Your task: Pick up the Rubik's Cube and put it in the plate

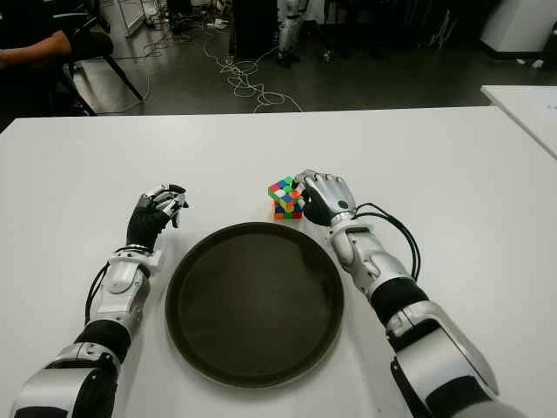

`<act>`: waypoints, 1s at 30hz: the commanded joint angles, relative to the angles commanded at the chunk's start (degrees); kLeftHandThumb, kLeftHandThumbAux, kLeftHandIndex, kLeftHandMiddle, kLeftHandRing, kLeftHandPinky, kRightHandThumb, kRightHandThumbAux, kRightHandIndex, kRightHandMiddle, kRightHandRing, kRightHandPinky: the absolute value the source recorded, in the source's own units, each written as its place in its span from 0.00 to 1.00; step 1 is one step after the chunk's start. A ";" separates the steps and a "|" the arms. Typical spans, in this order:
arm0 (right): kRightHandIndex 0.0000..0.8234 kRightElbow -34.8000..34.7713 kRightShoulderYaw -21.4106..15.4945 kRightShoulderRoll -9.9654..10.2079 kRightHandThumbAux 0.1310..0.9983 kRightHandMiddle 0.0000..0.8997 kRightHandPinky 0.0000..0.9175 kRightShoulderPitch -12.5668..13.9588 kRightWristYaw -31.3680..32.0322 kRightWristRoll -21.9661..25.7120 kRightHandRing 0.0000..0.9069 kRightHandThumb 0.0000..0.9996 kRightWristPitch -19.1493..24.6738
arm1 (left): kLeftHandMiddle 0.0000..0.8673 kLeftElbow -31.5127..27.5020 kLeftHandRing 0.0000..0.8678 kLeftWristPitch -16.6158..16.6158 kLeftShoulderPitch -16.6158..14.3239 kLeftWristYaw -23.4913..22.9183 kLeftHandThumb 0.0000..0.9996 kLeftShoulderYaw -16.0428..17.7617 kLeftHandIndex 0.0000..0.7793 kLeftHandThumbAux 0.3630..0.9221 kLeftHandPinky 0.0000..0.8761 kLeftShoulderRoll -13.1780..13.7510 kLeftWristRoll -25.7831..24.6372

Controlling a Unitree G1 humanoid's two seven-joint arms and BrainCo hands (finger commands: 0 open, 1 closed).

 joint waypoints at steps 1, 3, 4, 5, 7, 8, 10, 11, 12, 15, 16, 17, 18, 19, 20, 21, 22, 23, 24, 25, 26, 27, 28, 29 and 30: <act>0.51 0.00 -0.01 0.01 0.65 0.50 0.43 0.01 -0.01 0.01 0.42 0.83 0.01 | 0.68 -0.05 0.87 0.05 0.01 0.02 0.85 -0.03 0.54 0.53 0.85 0.01 0.04; 0.51 0.08 -0.03 0.03 0.65 0.50 0.43 0.00 -0.11 0.01 0.42 0.83 0.04 | 0.68 -0.16 0.87 0.16 0.03 0.06 0.85 -0.08 0.54 0.53 0.85 0.03 0.10; 0.51 0.14 -0.04 0.05 0.65 0.50 0.43 -0.01 -0.19 0.00 0.42 0.83 0.05 | 0.68 -0.22 0.87 0.22 0.03 0.08 0.85 -0.10 0.54 0.53 0.86 0.03 0.13; 0.51 0.23 -0.05 0.07 0.65 0.50 0.43 -0.02 -0.34 -0.01 0.42 0.83 0.05 | 0.68 -0.27 0.88 0.26 0.04 0.10 0.85 -0.12 0.54 0.53 0.87 0.03 0.14; 0.51 0.40 -0.08 0.14 0.65 0.50 0.43 -0.05 -0.70 -0.02 0.42 0.83 0.00 | 0.67 -0.29 0.88 0.29 0.04 0.18 0.85 -0.16 0.54 0.53 0.88 0.05 0.20; 0.50 0.49 -0.10 0.19 0.65 0.50 0.43 -0.07 -0.90 -0.02 0.42 0.83 -0.03 | 0.67 -0.27 0.88 0.29 0.03 0.23 0.85 -0.17 0.54 0.53 0.87 0.07 0.22; 0.50 0.77 -0.19 0.28 0.65 0.50 0.42 -0.09 -1.57 0.08 0.42 0.83 -0.37 | 0.68 -0.21 0.88 0.27 0.02 0.32 0.85 -0.18 0.55 0.53 0.86 0.08 0.25; 0.49 0.92 -0.20 0.33 0.65 0.50 0.42 -0.12 -1.80 0.11 0.41 0.83 -0.51 | 0.68 -0.18 0.88 0.26 0.01 0.33 0.85 -0.17 0.55 0.53 0.86 0.09 0.25; 0.48 1.50 -0.25 0.42 0.65 0.50 0.42 -0.25 -2.22 0.24 0.41 0.83 -0.95 | 0.68 -0.16 0.88 0.28 0.02 0.28 0.85 -0.17 0.55 0.53 0.86 0.09 0.21; 0.48 2.42 -0.33 0.55 0.65 0.49 0.38 -0.49 -2.91 0.45 0.35 0.83 -1.68 | 0.68 -0.22 0.87 0.39 0.04 0.08 0.85 -0.15 0.54 0.53 0.86 0.11 0.08; 0.48 2.55 -0.34 0.57 0.65 0.49 0.38 -0.54 -3.02 0.46 0.35 0.82 -1.79 | 0.68 -0.24 0.87 0.41 0.05 0.04 0.85 -0.15 0.54 0.53 0.86 0.12 0.06; 0.48 2.78 -0.34 0.59 0.65 0.49 0.37 -0.62 -3.11 0.45 0.34 0.82 -1.84 | 0.68 -0.26 0.87 0.44 0.04 0.01 0.85 -0.15 0.54 0.53 0.86 0.12 0.04; 0.48 3.10 -0.28 0.63 0.67 0.40 0.34 -0.76 -3.10 0.37 0.30 0.77 -1.66 | 0.68 -0.27 0.87 0.48 0.03 -0.02 0.85 -0.15 0.54 0.53 0.85 0.12 0.03; 0.40 3.36 -0.24 0.67 0.69 0.34 0.29 -0.88 -3.10 0.31 0.26 0.66 -1.53 | 0.68 -0.26 0.87 0.52 0.02 -0.05 0.85 -0.15 0.54 0.53 0.85 0.14 0.01; 0.28 3.61 -0.15 0.70 0.72 0.24 0.22 -1.00 -2.88 0.21 0.20 0.47 -1.19 | 0.68 -0.24 0.87 0.59 0.01 -0.04 0.85 -0.16 0.54 0.53 0.85 0.18 0.04; 0.18 3.77 -0.08 0.72 0.71 0.16 0.14 -1.08 -2.73 0.15 0.13 0.31 -0.97 | 0.68 -0.23 0.87 0.63 0.00 -0.03 0.85 -0.17 0.54 0.53 0.85 0.21 0.07; 0.14 3.79 0.05 0.72 0.71 0.12 0.11 -1.12 -2.13 0.01 0.10 0.26 -0.29 | 0.68 -0.20 0.87 0.68 -0.02 0.08 0.85 -0.23 0.54 0.53 0.85 0.27 0.19; 0.09 3.80 0.15 0.73 0.66 0.08 0.07 -1.15 -1.72 -0.10 0.06 0.17 0.20 | 0.68 -0.18 0.87 0.71 -0.03 0.16 0.85 -0.27 0.54 0.53 0.86 0.30 0.27; 0.07 3.67 0.30 0.72 0.65 0.06 0.06 -1.16 -1.31 -0.28 0.05 0.13 0.83 | 0.68 -0.18 0.88 0.74 -0.04 0.19 0.85 -0.31 0.54 0.53 0.86 0.32 0.33; 0.05 3.56 0.40 0.72 0.61 0.04 0.04 -1.16 -1.06 -0.40 0.03 0.08 1.26 | 0.68 -0.19 0.88 0.76 -0.04 0.20 0.85 -0.34 0.54 0.53 0.86 0.33 0.35; 0.03 3.45 0.52 0.72 0.58 0.03 0.02 -1.19 -0.90 -0.56 0.02 0.05 1.72 | 0.67 -0.22 0.88 0.81 -0.04 0.07 0.85 -0.32 0.54 0.53 0.87 0.32 0.26; 0.02 3.35 0.62 0.72 0.56 0.02 0.01 -1.20 -0.78 -0.65 0.01 0.03 2.06 | 0.67 -0.26 0.88 0.85 -0.04 -0.03 0.85 -0.30 0.54 0.53 0.88 0.31 0.20; 0.01 3.20 0.82 0.70 0.55 0.01 0.01 -1.25 -0.62 -0.94 0.01 0.03 2.78 | 0.67 -0.19 0.88 0.79 -0.05 -0.22 0.85 -0.25 0.54 0.53 0.88 0.31 0.07; 0.01 3.08 0.97 0.69 0.52 0.01 0.01 -1.28 -0.49 -1.13 0.01 0.02 3.31 | 0.67 -0.15 0.88 0.75 -0.05 -0.35 0.85 -0.21 0.54 0.53 0.88 0.32 -0.01; 0.01 2.83 1.14 0.64 0.51 0.01 0.01 -1.27 -0.43 -1.38 0.00 0.01 3.90 | 0.67 -0.10 0.88 0.66 -0.05 -0.42 0.85 -0.17 0.54 0.53 0.88 0.31 -0.08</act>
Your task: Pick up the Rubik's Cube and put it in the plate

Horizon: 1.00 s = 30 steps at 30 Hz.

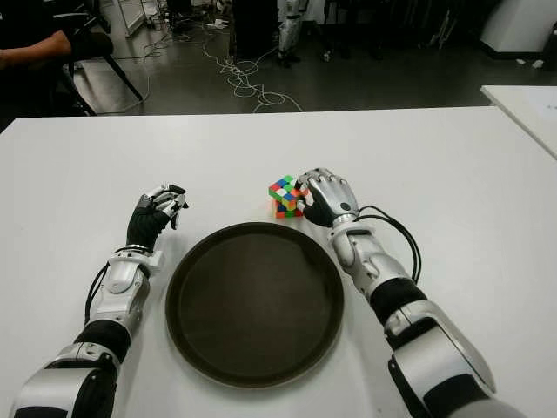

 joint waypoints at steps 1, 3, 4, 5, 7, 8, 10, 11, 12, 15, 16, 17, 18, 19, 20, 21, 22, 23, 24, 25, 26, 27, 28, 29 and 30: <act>0.00 -0.21 0.11 -0.03 0.49 0.00 0.00 0.03 0.05 -0.16 0.00 0.01 0.41 | 0.67 0.03 0.88 -0.06 0.00 -0.04 0.85 0.03 0.55 0.53 0.87 -0.01 -0.04; 0.00 -0.77 0.33 -0.15 0.46 0.00 0.00 0.16 -0.05 -0.54 0.00 0.00 1.15 | 0.67 0.02 0.87 -0.11 0.02 -0.07 0.85 0.11 0.55 0.53 0.85 -0.07 -0.13; 0.00 -0.99 0.59 -0.22 0.44 0.00 0.00 0.20 -0.40 -0.94 0.00 0.00 1.58 | 0.67 0.01 0.87 -0.11 0.03 -0.08 0.85 0.17 0.55 0.53 0.84 -0.12 -0.20; 0.00 -1.16 0.80 -0.28 0.41 0.00 0.00 0.23 -0.65 -1.20 0.00 0.00 1.91 | 0.68 0.00 0.86 -0.10 0.03 -0.09 0.85 0.21 0.54 0.53 0.83 -0.15 -0.24; 0.00 -1.39 1.06 -0.34 0.39 0.00 0.00 0.28 -0.87 -1.39 0.00 0.00 2.30 | 0.68 -0.01 0.86 -0.09 0.04 -0.11 0.85 0.25 0.54 0.53 0.83 -0.18 -0.28; 0.00 -1.60 1.20 -0.42 0.38 0.00 0.00 0.33 -0.98 -1.51 0.00 0.00 2.45 | 0.68 -0.05 0.86 -0.10 0.05 -0.10 0.85 0.25 0.54 0.53 0.83 -0.19 -0.26; 0.00 -1.89 1.51 -0.49 0.36 0.00 0.00 0.32 -1.04 -1.87 0.00 0.00 3.04 | 0.68 -0.12 0.86 -0.11 0.06 -0.13 0.85 0.22 0.54 0.53 0.83 -0.23 -0.24; 0.00 -1.98 1.66 -0.50 0.34 0.00 0.00 0.30 -1.00 -2.03 0.00 0.00 3.41 | 0.68 -0.14 0.86 -0.10 0.06 -0.16 0.85 0.20 0.54 0.53 0.84 -0.24 -0.24; 0.00 -1.84 1.82 -0.49 0.34 0.00 0.00 0.18 -0.92 -2.17 0.00 0.00 3.80 | 0.67 -0.19 0.86 -0.08 0.05 -0.30 0.85 0.19 0.54 0.53 0.84 -0.25 -0.27; 0.00 -1.39 2.11 -0.46 0.31 0.00 0.00 -0.09 -0.71 -2.39 0.00 0.00 4.56 | 0.66 -0.34 0.88 -0.05 0.04 -0.67 0.85 0.18 0.54 0.53 0.87 -0.25 -0.38; 0.00 -1.47 2.15 -0.47 0.30 0.00 0.00 -0.05 -0.69 -2.42 0.00 0.00 4.69 | 0.66 -0.32 0.89 -0.10 0.04 -0.76 0.85 0.20 0.54 0.53 0.88 -0.24 -0.42; 0.00 -1.56 2.19 -0.48 0.30 0.00 0.00 -0.02 -0.69 -2.42 0.00 0.00 4.78 | 0.66 -0.29 0.88 -0.13 0.05 -0.82 0.85 0.22 0.54 0.53 0.87 -0.24 -0.44; 0.00 -1.58 2.23 -0.48 0.30 0.00 0.00 -0.01 -0.71 -2.42 0.00 0.00 4.86 | 0.66 -0.28 0.88 -0.17 0.05 -0.91 0.85 0.25 0.54 0.53 0.86 -0.24 -0.49; 0.00 -1.70 2.26 -0.47 0.29 0.00 0.00 0.03 -0.68 -2.43 0.00 0.00 4.97 | 0.66 -0.36 0.88 -0.19 0.10 -1.01 0.85 0.28 0.54 0.53 0.86 -0.23 -0.55; 0.00 -1.69 2.30 -0.46 0.29 0.00 0.00 0.01 -0.66 -2.43 0.00 0.00 5.06 | 0.66 -0.44 0.88 -0.21 0.15 -1.16 0.85 0.32 0.54 0.53 0.85 -0.23 -0.64; 0.00 -1.69 2.34 -0.43 0.28 0.00 0.00 0.00 -0.65 -2.43 0.00 0.00 5.15 | 0.66 -0.50 0.88 -0.23 0.18 -1.28 0.85 0.36 0.54 0.53 0.85 -0.22 -0.70; 0.00 -1.74 2.38 -0.43 0.28 0.00 0.00 0.01 -0.66 -2.44 0.00 0.00 5.18 | 0.66 -0.50 0.88 -0.30 0.19 -1.36 0.85 0.41 0.54 0.53 0.86 -0.23 -0.74; 0.00 -1.76 2.42 -0.44 0.27 0.00 0.00 0.01 -0.67 -2.44 0.00 0.00 5.19 | 0.66 -0.49 0.87 -0.35 0.20 -1.41 0.85 0.44 0.54 0.53 0.85 -0.24 -0.75; 0.00 -1.77 2.45 -0.45 0.27 0.00 0.00 0.01 -0.80 -2.45 0.00 0.00 5.13 | 0.66 -0.43 0.87 -0.48 0.20 -1.41 0.85 0.49 0.54 0.53 0.85 -0.23 -0.74; 0.00 -1.78 2.48 -0.46 0.27 0.00 0.00 0.00 -0.90 -2.46 0.00 0.00 5.09 | 0.67 -0.39 0.87 -0.56 0.20 -1.41 0.85 0.52 0.54 0.53 0.84 -0.22 -0.73; 0.00 -1.76 2.49 -0.52 0.27 0.00 0.00 -0.02 -1.16 -2.47 0.00 0.00 4.98 | 0.67 -0.33 0.87 -0.69 0.20 -1.37 0.85 0.55 0.54 0.53 0.83 -0.21 -0.68; 0.00 -1.76 2.51 -0.53 0.27 0.00 0.00 -0.04 -1.33 -2.47 0.00 0.00 4.93 | 0.67 -0.29 0.87 -0.77 0.21 -1.36 0.85 0.59 0.54 0.53 0.83 -0.19 -0.66; 0.00 -1.79 2.42 -0.54 0.26 0.00 0.00 -0.01 -1.59 -2.36 0.00 0.00 4.77 | 0.67 -0.14 0.86 -1.14 0.20 -1.25 0.85 0.60 0.54 0.53 0.83 -0.18 -0.56; 0.00 -1.81 2.36 -0.54 0.26 0.00 0.00 0.01 -1.76 -2.27 0.00 0.00 4.66 | 0.67 -0.02 0.86 -1.41 0.19 -1.18 0.85 0.60 0.54 0.53 0.81 -0.17 -0.48; 0.00 -1.73 2.22 -0.50 0.26 0.00 0.00 0.01 -1.94 -2.07 0.00 0.00 4.49 | 0.67 0.06 0.86 -1.68 0.19 -1.06 0.85 0.61 0.54 0.53 0.81 -0.17 -0.39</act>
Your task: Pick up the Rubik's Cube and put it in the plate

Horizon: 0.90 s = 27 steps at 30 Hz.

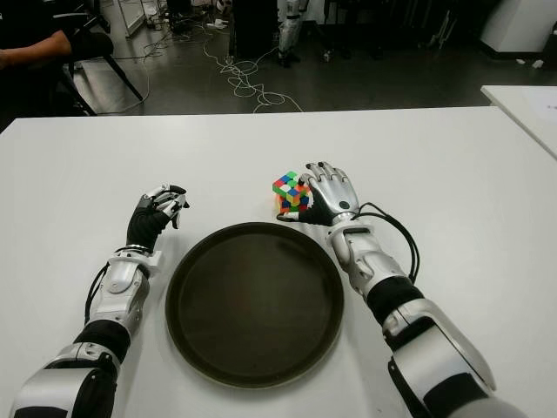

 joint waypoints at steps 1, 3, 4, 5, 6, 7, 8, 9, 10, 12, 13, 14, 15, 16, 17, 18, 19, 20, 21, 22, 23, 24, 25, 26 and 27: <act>0.00 0.13 -0.15 0.08 0.25 0.00 0.00 -0.02 -0.17 0.19 0.00 0.00 -0.12 | 0.67 0.08 0.85 -0.13 -0.01 0.05 0.85 0.03 0.54 0.53 0.80 -0.01 0.01; 0.00 0.30 -0.29 0.17 0.25 0.00 0.00 -0.06 -0.33 0.37 0.00 0.00 -0.23 | 0.67 0.17 0.86 -0.21 -0.04 0.05 0.85 0.10 0.54 0.53 0.82 -0.02 0.00; 0.00 0.34 -0.30 0.19 0.24 0.00 0.00 -0.07 -0.37 0.39 0.00 0.00 -0.25 | 0.66 0.22 0.86 -0.24 -0.05 0.04 0.85 0.12 0.54 0.53 0.82 -0.02 0.00; 0.00 0.37 -0.30 0.19 0.24 0.00 0.00 -0.08 -0.39 0.40 0.00 0.00 -0.27 | 0.66 0.25 0.86 -0.28 -0.06 0.03 0.85 0.13 0.54 0.53 0.83 -0.03 0.01; 0.00 0.43 -0.37 0.23 0.24 0.00 0.00 -0.12 -0.40 0.47 0.00 0.00 -0.24 | 0.66 0.27 0.86 -0.21 -0.07 -0.02 0.85 0.19 0.54 0.53 0.83 -0.04 -0.06; 0.00 0.52 -0.44 0.26 0.24 0.00 0.00 -0.17 -0.43 0.56 0.00 0.00 -0.26 | 0.66 0.30 0.86 -0.10 -0.09 -0.06 0.85 0.25 0.54 0.53 0.83 -0.04 -0.12; 0.00 0.59 -0.50 0.27 0.24 0.00 0.00 -0.20 -0.46 0.62 0.00 0.00 -0.28 | 0.66 0.32 0.87 -0.02 -0.10 -0.08 0.85 0.28 0.54 0.53 0.84 -0.05 -0.15; 0.00 0.68 -0.56 0.30 0.24 0.00 0.00 -0.22 -0.51 0.70 0.00 0.00 -0.32 | 0.66 0.35 0.87 0.06 -0.11 -0.11 0.85 0.32 0.54 0.53 0.84 -0.06 -0.18; 0.00 0.74 -0.60 0.31 0.24 0.00 0.00 -0.24 -0.55 0.74 0.00 0.00 -0.36 | 0.66 0.37 0.87 0.11 -0.12 -0.12 0.85 0.34 0.54 0.53 0.84 -0.06 -0.19; 0.00 0.88 -0.70 0.34 0.23 0.00 0.00 -0.27 -0.65 0.85 0.00 0.00 -0.48 | 0.66 0.39 0.86 0.18 -0.15 -0.12 0.85 0.40 0.54 0.53 0.82 -0.11 -0.19; 0.00 0.95 -0.77 0.35 0.23 0.00 0.00 -0.28 -0.71 0.93 0.00 0.00 -0.57 | 0.66 0.39 0.86 0.23 -0.16 -0.08 0.85 0.42 0.54 0.53 0.81 -0.13 -0.19; 0.00 1.00 -0.82 0.36 0.23 0.00 0.00 -0.29 -0.76 0.98 0.00 0.00 -0.64 | 0.66 0.39 0.86 0.26 -0.18 -0.05 0.85 0.44 0.54 0.53 0.80 -0.15 -0.18; 0.00 1.05 -0.85 0.37 0.23 0.00 0.00 -0.30 -0.79 1.01 0.00 0.00 -0.69 | 0.66 0.39 0.86 0.27 -0.18 -0.03 0.85 0.46 0.54 0.53 0.79 -0.16 -0.17; 0.00 1.09 -0.93 0.38 0.23 0.00 0.00 -0.31 -0.85 1.08 0.00 0.00 -0.76 | 0.66 0.37 0.86 0.34 -0.19 0.01 0.85 0.46 0.54 0.53 0.79 -0.18 -0.15; 0.00 1.12 -1.04 0.40 0.23 0.00 0.00 -0.31 -0.88 1.19 0.00 0.00 -0.79 | 0.66 0.29 0.85 0.46 -0.16 0.03 0.85 0.44 0.54 0.53 0.79 -0.20 -0.13; 0.00 1.15 -1.13 0.41 0.23 0.00 0.00 -0.31 -0.90 1.26 0.00 0.00 -0.82 | 0.66 0.22 0.85 0.54 -0.14 0.04 0.85 0.43 0.54 0.53 0.79 -0.22 -0.12; 0.00 1.16 -1.26 0.45 0.22 0.00 0.00 -0.32 -0.93 1.35 0.00 0.00 -0.82 | 0.66 0.18 0.85 0.72 -0.14 0.00 0.85 0.43 0.54 0.53 0.80 -0.20 -0.13; 0.00 1.18 -1.34 0.48 0.22 0.00 0.00 -0.32 -0.95 1.39 0.00 0.00 -0.82 | 0.66 0.16 0.85 0.83 -0.15 -0.04 0.85 0.43 0.54 0.53 0.78 -0.19 -0.15; 0.00 1.23 -1.47 0.51 0.22 0.00 0.00 -0.33 -0.97 1.48 0.00 0.00 -0.81 | 0.66 0.14 0.84 0.92 -0.14 -0.10 0.85 0.46 0.54 0.53 0.77 -0.20 -0.21; 0.00 1.27 -1.57 0.54 0.22 0.00 0.00 -0.34 -0.98 1.53 0.00 0.00 -0.82 | 0.66 0.13 0.84 0.97 -0.13 -0.14 0.85 0.49 0.54 0.53 0.77 -0.21 -0.26; 0.00 1.38 -1.70 0.56 0.22 0.00 0.00 -0.37 -0.99 1.61 0.00 0.00 -0.85 | 0.66 0.10 0.83 1.01 -0.12 -0.21 0.85 0.52 0.54 0.53 0.77 -0.24 -0.33; 0.00 1.46 -1.79 0.58 0.21 0.00 0.00 -0.40 -1.00 1.66 0.00 0.00 -0.88 | 0.67 0.08 0.83 1.05 -0.11 -0.25 0.85 0.55 0.54 0.53 0.78 -0.26 -0.38; 0.00 1.61 -1.89 0.59 0.21 0.00 0.00 -0.45 -1.03 1.73 0.00 0.00 -0.95 | 0.67 0.05 0.83 1.10 -0.11 -0.33 0.85 0.57 0.54 0.53 0.78 -0.28 -0.43; 0.00 1.72 -1.94 0.60 0.21 0.00 0.00 -0.49 -1.05 1.78 0.00 0.00 -0.99 | 0.67 0.03 0.83 1.15 -0.10 -0.38 0.85 0.59 0.54 0.53 0.79 -0.29 -0.46; 0.00 1.88 -1.98 0.62 0.21 0.00 0.00 -0.54 -1.11 1.82 0.00 0.00 -1.05 | 0.67 0.02 0.84 1.24 -0.12 -0.37 0.85 0.59 0.54 0.53 0.80 -0.30 -0.44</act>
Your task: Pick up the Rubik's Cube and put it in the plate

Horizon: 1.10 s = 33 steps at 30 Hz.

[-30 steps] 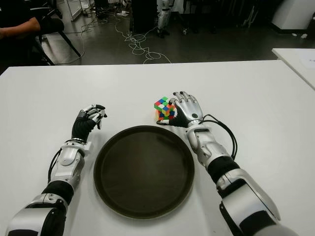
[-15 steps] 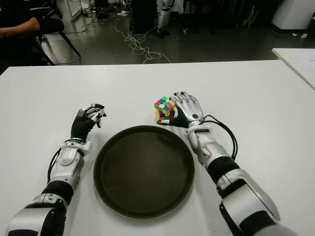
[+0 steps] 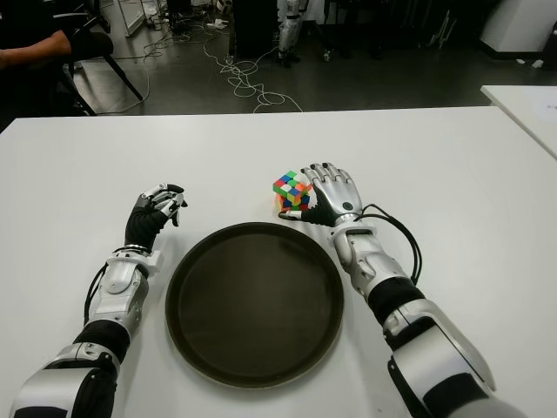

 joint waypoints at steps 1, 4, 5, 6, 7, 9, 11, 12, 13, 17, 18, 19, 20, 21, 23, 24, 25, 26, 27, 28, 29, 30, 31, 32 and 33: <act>0.00 0.12 -0.02 0.01 0.21 0.00 0.00 -0.04 -0.05 0.03 0.00 0.00 -0.04 | 0.67 -0.01 0.84 0.06 -0.01 0.01 0.85 0.00 0.54 0.53 0.81 0.00 0.02; 0.00 0.66 -0.04 0.03 0.22 0.00 0.00 -0.19 -0.75 0.06 0.00 0.00 -0.30 | 0.67 -0.05 0.85 0.17 -0.08 0.11 0.85 -0.09 0.54 0.53 0.82 0.00 0.17; 0.00 0.81 -0.04 0.02 0.21 0.00 0.00 -0.23 -0.96 0.08 0.00 0.00 -0.40 | 0.67 -0.05 0.85 0.16 -0.09 0.14 0.85 -0.12 0.54 0.53 0.83 -0.01 0.21; 0.00 0.95 -0.07 -0.03 0.21 0.00 0.00 -0.27 -1.16 0.12 0.00 0.00 -0.56 | 0.66 -0.02 0.86 0.10 -0.09 0.19 0.85 -0.15 0.54 0.53 0.83 0.00 0.27; 0.00 1.06 -0.08 -0.05 0.22 0.00 0.00 -0.30 -1.30 0.15 0.00 0.00 -0.68 | 0.66 -0.01 0.86 0.06 -0.09 0.22 0.85 -0.16 0.54 0.53 0.84 0.01 0.31; 0.00 1.14 -0.11 -0.22 0.22 0.00 0.00 -0.28 -1.51 0.21 0.00 0.00 -0.99 | 0.66 0.01 0.87 -0.05 -0.08 0.34 0.85 -0.22 0.54 0.53 0.84 -0.01 0.42; 0.00 0.85 -0.14 -0.40 0.23 0.00 0.00 -0.11 -1.60 0.22 0.00 0.00 -1.15 | 0.66 0.01 0.87 -0.12 -0.08 0.41 0.85 -0.26 0.54 0.53 0.85 -0.02 0.49; 0.00 -0.24 -0.21 -0.74 0.23 0.00 0.00 0.40 -1.46 0.21 0.00 0.00 -1.14 | 0.66 0.01 0.87 -0.21 -0.08 0.46 0.85 -0.30 0.54 0.53 0.86 -0.02 0.56; 0.00 -2.10 -0.34 -1.29 0.23 0.00 0.00 1.21 -1.04 0.18 0.00 0.00 -1.07 | 0.66 0.04 0.87 -0.30 -0.08 0.52 0.85 -0.34 0.54 0.53 0.86 -0.01 0.65; 0.00 -6.11 -0.54 -2.50 0.26 0.00 0.00 2.65 0.74 0.20 0.00 0.00 -0.90 | 0.66 0.08 0.88 -0.31 -0.10 0.51 0.85 -0.39 0.54 0.53 0.85 0.00 0.67; 0.00 -7.02 -0.57 -2.76 0.26 0.00 0.00 2.91 1.32 0.21 0.00 0.00 -0.81 | 0.66 0.08 0.88 -0.25 -0.10 0.42 0.85 -0.37 0.54 0.53 0.86 0.00 0.61; 0.00 -7.74 -0.62 -2.94 0.27 0.00 0.00 3.15 1.76 0.20 0.00 0.00 -0.69 | 0.66 0.07 0.88 -0.21 -0.11 0.37 0.85 -0.36 0.54 0.53 0.87 0.00 0.56; 0.00 -8.25 -0.65 -3.07 0.27 0.00 0.00 3.27 2.29 0.25 0.00 0.00 -0.69 | 0.66 0.06 0.88 -0.13 -0.09 0.31 0.85 -0.34 0.54 0.53 0.87 0.01 0.51; 0.00 -8.91 -0.67 -3.33 0.27 0.00 0.00 3.40 3.27 0.42 0.00 0.00 -0.91 | 0.67 0.05 0.87 -0.01 -0.07 0.31 0.85 -0.37 0.54 0.53 0.86 0.05 0.54; 0.00 -10.10 -0.75 -3.80 0.27 0.00 0.00 3.62 4.86 0.67 0.00 0.00 -1.22 | 0.67 0.09 0.87 0.14 -0.13 0.30 0.85 -0.42 0.54 0.53 0.86 0.10 0.60; 0.00 -10.57 -0.82 -3.98 0.27 0.00 0.00 3.71 5.40 0.74 0.00 0.00 -1.28 | 0.67 0.13 0.87 0.18 -0.18 0.29 0.85 -0.44 0.54 0.53 0.86 0.10 0.62; 0.00 -11.05 -0.89 -4.15 0.27 0.00 0.00 3.77 5.89 0.77 0.00 0.00 -1.35 | 0.67 0.14 0.87 0.15 -0.21 0.25 0.85 -0.45 0.54 0.53 0.86 0.10 0.62; 0.00 -11.36 -0.96 -4.26 0.27 0.00 0.00 3.80 6.25 0.79 0.00 0.00 -1.39 | 0.66 0.19 0.88 0.14 -0.26 0.22 0.85 -0.46 0.54 0.53 0.87 0.11 0.62; 0.00 -11.60 -1.04 -4.31 0.27 0.00 0.00 3.86 6.51 0.77 0.00 0.00 -1.37 | 0.66 0.22 0.88 0.13 -0.28 0.20 0.85 -0.46 0.54 0.53 0.87 0.11 0.62; 0.00 -11.81 -1.13 -4.43 0.27 0.00 0.00 3.75 6.72 0.76 0.00 0.00 -1.55 | 0.66 0.29 0.88 0.02 -0.30 0.22 0.85 -0.48 0.54 0.53 0.87 0.11 0.66; 0.00 -11.96 -1.21 -4.50 0.28 0.00 0.00 3.69 6.86 0.73 0.00 0.00 -1.66 | 0.66 0.34 0.87 -0.06 -0.32 0.25 0.85 -0.49 0.54 0.53 0.86 0.10 0.69; 0.00 -12.10 -1.29 -4.55 0.28 0.00 0.00 3.66 6.98 0.71 0.00 0.00 -1.73 | 0.66 0.37 0.87 -0.12 -0.32 0.27 0.85 -0.50 0.54 0.53 0.86 0.10 0.71; 0.00 -11.96 -1.42 -4.59 0.28 0.00 0.00 3.32 6.97 0.69 0.00 0.00 -1.89 | 0.66 0.39 0.87 -0.09 -0.35 0.23 0.85 -0.49 0.54 0.53 0.86 0.06 0.66; 0.00 -11.86 -1.53 -4.61 0.28 0.00 0.00 3.10 6.96 0.67 0.00 0.00 -1.98 | 0.66 0.40 0.87 -0.05 -0.37 0.20 0.85 -0.48 0.54 0.53 0.86 0.03 0.62; 0.00 -11.15 -1.73 -4.65 0.28 0.00 0.00 2.35 6.56 0.71 0.00 0.00 -2.44 | 0.66 0.41 0.87 0.05 -0.41 0.14 0.85 -0.41 0.54 0.53 0.86 0.02 0.51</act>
